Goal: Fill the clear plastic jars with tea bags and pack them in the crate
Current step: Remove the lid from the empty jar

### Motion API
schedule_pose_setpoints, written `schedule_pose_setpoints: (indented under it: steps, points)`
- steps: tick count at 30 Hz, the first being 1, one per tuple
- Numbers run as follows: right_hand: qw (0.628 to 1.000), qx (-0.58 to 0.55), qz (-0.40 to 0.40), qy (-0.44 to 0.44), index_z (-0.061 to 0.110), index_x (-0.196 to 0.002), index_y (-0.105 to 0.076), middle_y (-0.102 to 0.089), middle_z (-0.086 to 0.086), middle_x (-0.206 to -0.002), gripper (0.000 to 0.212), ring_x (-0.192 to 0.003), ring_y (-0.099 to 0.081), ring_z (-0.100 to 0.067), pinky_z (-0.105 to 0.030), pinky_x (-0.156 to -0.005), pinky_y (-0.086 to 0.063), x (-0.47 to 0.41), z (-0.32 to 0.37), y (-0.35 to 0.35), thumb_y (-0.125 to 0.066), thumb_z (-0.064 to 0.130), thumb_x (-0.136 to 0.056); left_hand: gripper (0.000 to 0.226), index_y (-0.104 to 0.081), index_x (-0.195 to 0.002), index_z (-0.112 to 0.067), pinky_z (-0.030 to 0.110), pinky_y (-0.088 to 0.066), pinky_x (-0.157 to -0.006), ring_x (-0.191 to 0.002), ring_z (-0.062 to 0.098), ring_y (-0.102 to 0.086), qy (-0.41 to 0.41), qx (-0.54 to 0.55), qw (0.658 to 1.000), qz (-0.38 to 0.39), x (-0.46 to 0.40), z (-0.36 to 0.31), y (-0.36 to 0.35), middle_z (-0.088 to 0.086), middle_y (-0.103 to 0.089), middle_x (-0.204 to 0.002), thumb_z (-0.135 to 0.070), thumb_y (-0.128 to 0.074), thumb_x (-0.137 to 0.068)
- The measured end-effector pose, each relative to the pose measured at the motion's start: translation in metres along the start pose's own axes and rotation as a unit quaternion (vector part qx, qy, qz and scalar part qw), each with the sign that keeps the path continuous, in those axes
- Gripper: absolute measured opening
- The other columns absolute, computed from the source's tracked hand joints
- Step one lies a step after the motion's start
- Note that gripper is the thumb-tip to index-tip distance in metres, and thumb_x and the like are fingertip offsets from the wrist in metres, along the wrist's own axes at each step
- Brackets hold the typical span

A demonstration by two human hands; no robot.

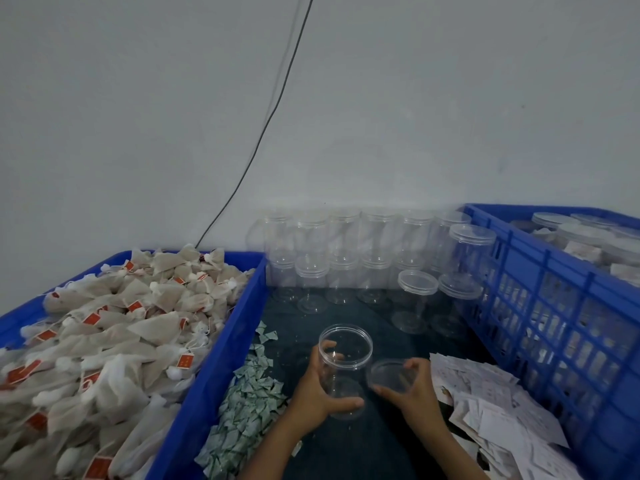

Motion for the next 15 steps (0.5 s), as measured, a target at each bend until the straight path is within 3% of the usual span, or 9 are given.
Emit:
schedule_pose_setpoints:
  steps: [4,8,10,12,15]
  points:
    - [0.993,0.114,0.019,0.019,0.021,-0.113,-0.043,-0.049,-0.003,-0.115,0.070,-0.113,-0.048,-0.023,-0.042,-0.097,-0.044,0.000,0.009,-0.004,-0.088,0.018,-0.060,0.101,-0.031,-0.127,-0.049,0.030,-0.043,-0.107,-0.126,0.008,-0.051,0.016,-0.012,1.000,0.007,0.002,-0.005,0.001,-0.009,-0.049,-0.137,-0.030,-0.093,-0.050]
    - [0.962,0.260,0.073,-0.024,0.024,-0.123,-0.046,-0.048,-0.002,-0.130,0.048,-0.133,-0.035,-0.028,-0.047,-0.110,-0.028,-0.010,0.031,-0.002,-0.064,0.014,-0.079,0.100,-0.030,-0.128,-0.042,0.029,-0.043,-0.107,-0.124,0.002,-0.051,0.050,-0.031,0.998,0.032,0.006,-0.013,0.004,-0.013,-0.052,-0.132,-0.031,-0.093,-0.052]
    - [0.967,0.249,0.047,0.018,0.023,-0.120,-0.053,-0.053,-0.001,-0.129,0.041,-0.131,-0.040,-0.025,-0.049,-0.111,-0.027,-0.014,0.050,-0.003,-0.057,0.007,-0.082,0.100,-0.025,-0.130,-0.041,0.018,-0.047,-0.097,-0.118,-0.006,-0.051,0.066,-0.045,0.994,0.071,0.006,-0.016,0.008,-0.020,-0.051,-0.128,-0.019,-0.091,-0.058]
    - [0.982,0.176,0.007,0.074,0.019,-0.112,-0.058,-0.058,0.001,-0.120,0.040,-0.121,-0.049,-0.021,-0.040,-0.107,-0.034,-0.014,0.072,-0.005,-0.052,-0.006,-0.082,0.102,-0.017,-0.132,-0.038,0.007,-0.044,-0.088,-0.115,-0.008,-0.048,0.078,-0.075,0.987,0.116,0.005,-0.023,0.015,-0.024,-0.046,-0.126,-0.006,-0.086,-0.064]
    - [0.989,0.081,-0.015,0.123,0.022,-0.100,-0.058,-0.056,0.006,-0.108,0.040,-0.109,-0.052,-0.013,-0.024,-0.090,-0.037,-0.014,0.110,-0.013,-0.046,-0.013,-0.083,0.098,-0.016,-0.141,-0.031,0.021,-0.042,-0.103,-0.125,0.009,-0.043,0.099,-0.108,0.979,0.142,0.002,-0.043,0.028,-0.010,-0.043,-0.135,0.003,-0.077,-0.072]
Point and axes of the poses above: each hand's wrist, its own x-axis away from the middle knuckle, its own y-axis out of the back of the hand, z = x × y, the point moved 1 cm from there along -x, towards the middle knuckle
